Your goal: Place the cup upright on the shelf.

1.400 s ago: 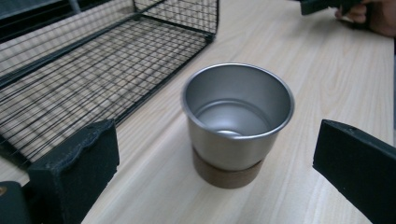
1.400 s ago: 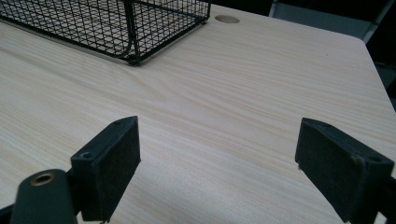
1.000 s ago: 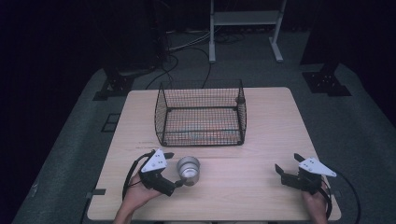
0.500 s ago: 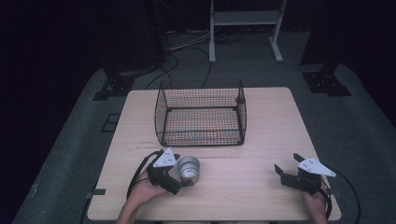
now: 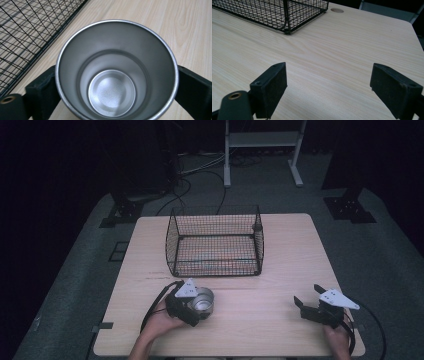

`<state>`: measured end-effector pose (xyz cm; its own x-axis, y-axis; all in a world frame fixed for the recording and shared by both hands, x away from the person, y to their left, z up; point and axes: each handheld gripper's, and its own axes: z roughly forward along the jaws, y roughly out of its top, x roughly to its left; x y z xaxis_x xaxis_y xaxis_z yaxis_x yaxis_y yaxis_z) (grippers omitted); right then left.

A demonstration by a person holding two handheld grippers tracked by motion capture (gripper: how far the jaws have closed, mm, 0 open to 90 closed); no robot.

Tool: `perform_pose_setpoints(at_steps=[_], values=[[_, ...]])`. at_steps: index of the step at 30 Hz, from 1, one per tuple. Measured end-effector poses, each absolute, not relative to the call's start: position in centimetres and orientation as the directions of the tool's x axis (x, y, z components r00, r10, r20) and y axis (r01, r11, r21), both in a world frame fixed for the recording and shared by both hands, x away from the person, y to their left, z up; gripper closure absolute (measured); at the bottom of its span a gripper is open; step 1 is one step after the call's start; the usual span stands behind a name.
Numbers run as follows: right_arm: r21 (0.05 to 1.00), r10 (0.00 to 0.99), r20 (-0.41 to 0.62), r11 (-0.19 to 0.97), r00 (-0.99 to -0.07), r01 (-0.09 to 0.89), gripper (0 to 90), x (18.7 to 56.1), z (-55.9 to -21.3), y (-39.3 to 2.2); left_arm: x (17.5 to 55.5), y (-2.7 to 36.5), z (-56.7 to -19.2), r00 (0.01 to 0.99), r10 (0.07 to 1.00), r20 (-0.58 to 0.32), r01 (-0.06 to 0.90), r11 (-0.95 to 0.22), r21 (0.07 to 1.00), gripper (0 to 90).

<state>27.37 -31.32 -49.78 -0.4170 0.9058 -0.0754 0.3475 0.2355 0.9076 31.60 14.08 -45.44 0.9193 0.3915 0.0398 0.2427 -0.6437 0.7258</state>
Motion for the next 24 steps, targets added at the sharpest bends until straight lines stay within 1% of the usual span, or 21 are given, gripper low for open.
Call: perform_pose_setpoints(at_steps=[1, 5, 7, 11, 17, 24], values=[[0.908, 0.906, -0.076, 0.235, -0.416, 0.348, 13.3, 27.4, -49.8, -31.3, 31.6, 14.1, -45.4, 0.921, 0.387, 0.035, 0.243, -0.644, 0.726, 6.0], [0.908, 0.907, -0.075, 0.234, -0.414, 0.348, 13.4, 27.4, -49.8, -31.3, 31.6, 14.1, -45.4, 0.924, 0.380, 0.049, 0.228, -0.648, 0.727, 13.5], [0.908, 0.908, -0.072, 0.231, -0.413, 0.348, 13.4, 27.4, -49.8, -31.3, 31.7, 14.2, -45.4, 0.926, 0.374, 0.049, 0.223, -0.648, 0.728, 15.4], [0.910, 0.909, -0.066, 0.225, -0.412, 0.349, 13.4, 27.4, -49.8, -31.4, 31.8, 14.3, -45.4, 0.928, 0.370, 0.034, 0.230, -0.644, 0.729, 16.6], [0.910, 0.908, -0.066, 0.225, -0.413, 0.350, 13.4, 27.4, -49.8, -31.4, 31.6, 13.9, -45.1, 0.932, 0.360, 0.047, 0.217, -0.657, 0.721, 17.7], [0.911, 0.910, -0.059, 0.217, -0.411, 0.350, 13.4, 27.4, -49.8, -31.5, 31.5, 13.4, -43.8, 0.936, 0.349, 0.040, 0.204, -0.632, 0.748, 17.8]])
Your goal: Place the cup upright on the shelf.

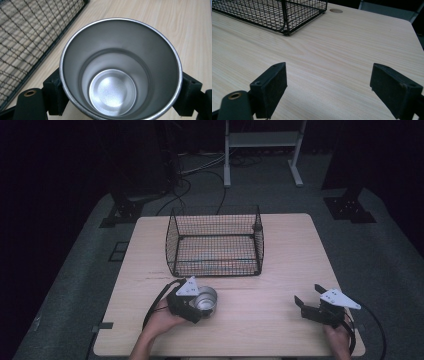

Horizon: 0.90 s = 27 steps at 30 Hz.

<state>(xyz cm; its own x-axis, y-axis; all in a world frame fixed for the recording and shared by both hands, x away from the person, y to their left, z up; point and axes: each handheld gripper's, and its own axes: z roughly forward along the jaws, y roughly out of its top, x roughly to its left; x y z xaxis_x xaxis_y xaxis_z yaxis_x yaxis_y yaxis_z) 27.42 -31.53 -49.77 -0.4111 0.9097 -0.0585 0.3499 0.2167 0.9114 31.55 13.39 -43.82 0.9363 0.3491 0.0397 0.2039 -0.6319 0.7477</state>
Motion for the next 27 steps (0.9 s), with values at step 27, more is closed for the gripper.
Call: perform_pose_setpoints(at_steps=[27], values=[[0.912, 0.913, -0.050, 0.207, -0.406, 0.353, 13.4, 27.5, -49.8, -31.6, 32.5, 11.7, -39.3, 0.957, 0.288, 0.041, 0.153, -0.616, 0.773, 17.8]])
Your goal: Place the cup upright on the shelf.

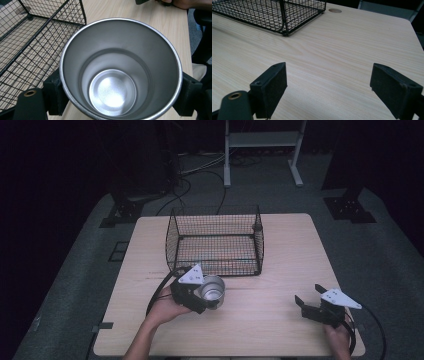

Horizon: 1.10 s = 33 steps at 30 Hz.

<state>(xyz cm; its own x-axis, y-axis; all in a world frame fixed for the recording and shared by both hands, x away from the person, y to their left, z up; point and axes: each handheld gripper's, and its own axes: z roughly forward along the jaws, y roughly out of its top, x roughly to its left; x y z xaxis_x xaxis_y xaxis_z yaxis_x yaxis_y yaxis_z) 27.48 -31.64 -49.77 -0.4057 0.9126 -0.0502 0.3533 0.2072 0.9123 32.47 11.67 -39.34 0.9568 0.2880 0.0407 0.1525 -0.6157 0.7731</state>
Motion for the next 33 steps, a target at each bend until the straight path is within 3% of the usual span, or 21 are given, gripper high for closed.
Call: perform_pose_setpoints(at_steps=[33], values=[[0.912, 0.911, -0.046, 0.206, -0.410, 0.355, 13.4, 27.5, -49.8, -31.6, 36.5, 11.3, -33.3, 0.962, 0.258, 0.085, 0.114, -0.667, 0.737, 17.8]])
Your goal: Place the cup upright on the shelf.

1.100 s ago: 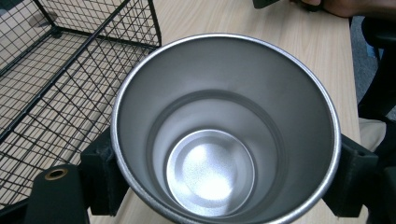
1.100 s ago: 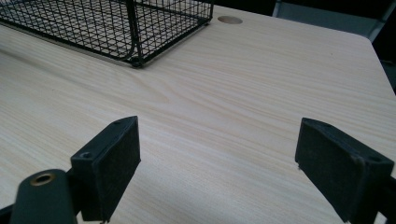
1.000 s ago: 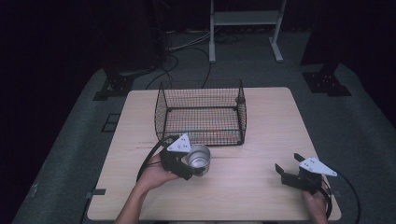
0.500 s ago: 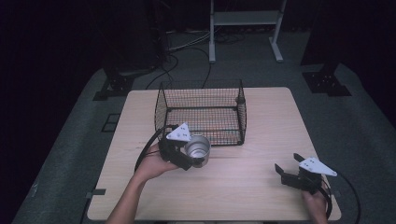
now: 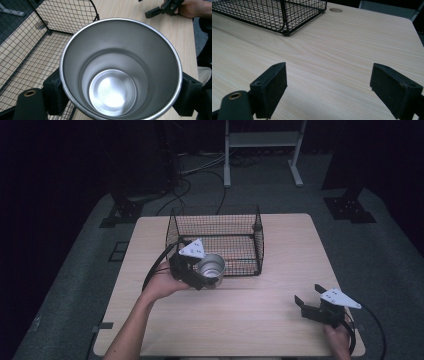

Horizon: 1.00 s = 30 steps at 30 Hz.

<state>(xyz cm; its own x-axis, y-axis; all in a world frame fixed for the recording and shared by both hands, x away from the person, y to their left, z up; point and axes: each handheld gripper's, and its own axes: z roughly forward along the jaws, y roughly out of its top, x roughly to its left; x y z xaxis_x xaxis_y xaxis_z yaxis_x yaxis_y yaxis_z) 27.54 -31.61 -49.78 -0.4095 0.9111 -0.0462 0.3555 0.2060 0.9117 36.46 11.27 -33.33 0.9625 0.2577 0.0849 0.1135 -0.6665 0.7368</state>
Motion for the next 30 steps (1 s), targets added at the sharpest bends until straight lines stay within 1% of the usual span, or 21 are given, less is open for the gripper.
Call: perform_pose_setpoints(at_steps=[5, 18, 24, 30], values=[[0.912, 0.910, -0.050, 0.209, -0.411, 0.353, 13.4, 27.5, -49.8, -31.6, 37.1, 11.0, -32.6, 0.963, 0.253, 0.093, 0.107, -0.676, 0.729, 17.8], [0.910, 0.908, -0.045, 0.209, -0.416, 0.357, 13.4, 27.6, -49.8, -31.7, 39.2, 11.0, -30.0, 0.960, 0.265, 0.090, 0.108, -0.648, 0.754, 17.8], [0.907, 0.908, -0.056, 0.220, -0.416, 0.358, 13.4, 27.6, -49.8, -31.5, 40.3, 10.6, -29.0, 0.958, 0.267, 0.106, 0.107, -0.673, 0.732, 17.8], [0.907, 0.907, -0.060, 0.223, -0.416, 0.356, 13.4, 27.5, -49.8, -31.4, 41.4, 10.2, -28.2, 0.957, 0.272, 0.104, 0.115, -0.679, 0.725, 17.8]])
